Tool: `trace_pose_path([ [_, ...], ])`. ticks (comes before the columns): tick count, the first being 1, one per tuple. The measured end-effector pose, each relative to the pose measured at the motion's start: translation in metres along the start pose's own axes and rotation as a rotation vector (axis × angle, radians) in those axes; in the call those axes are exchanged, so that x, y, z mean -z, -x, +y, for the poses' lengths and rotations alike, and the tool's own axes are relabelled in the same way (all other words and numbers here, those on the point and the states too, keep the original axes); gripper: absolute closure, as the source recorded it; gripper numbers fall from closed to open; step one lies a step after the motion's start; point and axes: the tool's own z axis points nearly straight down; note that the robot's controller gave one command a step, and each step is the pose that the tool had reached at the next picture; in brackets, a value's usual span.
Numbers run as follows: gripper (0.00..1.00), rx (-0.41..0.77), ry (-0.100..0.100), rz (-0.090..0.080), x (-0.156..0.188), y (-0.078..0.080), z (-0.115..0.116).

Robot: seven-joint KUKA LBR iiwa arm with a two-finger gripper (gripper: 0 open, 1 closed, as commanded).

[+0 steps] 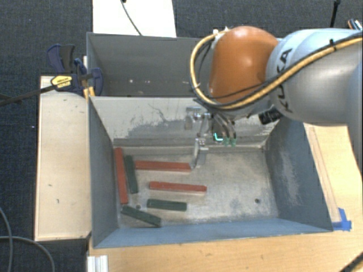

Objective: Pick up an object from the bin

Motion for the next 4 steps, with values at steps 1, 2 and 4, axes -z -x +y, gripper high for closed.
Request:
trace_pose_path([
  [1,0.0,0.275,-0.001,-0.001,-0.132,-0.014,-0.015],
  [2,0.0,0.324,-0.001,-0.012,-0.128,-0.005,0.015],
  [4,1.0,0.315,-0.001,-0.015,0.019,-0.018,0.023],
])
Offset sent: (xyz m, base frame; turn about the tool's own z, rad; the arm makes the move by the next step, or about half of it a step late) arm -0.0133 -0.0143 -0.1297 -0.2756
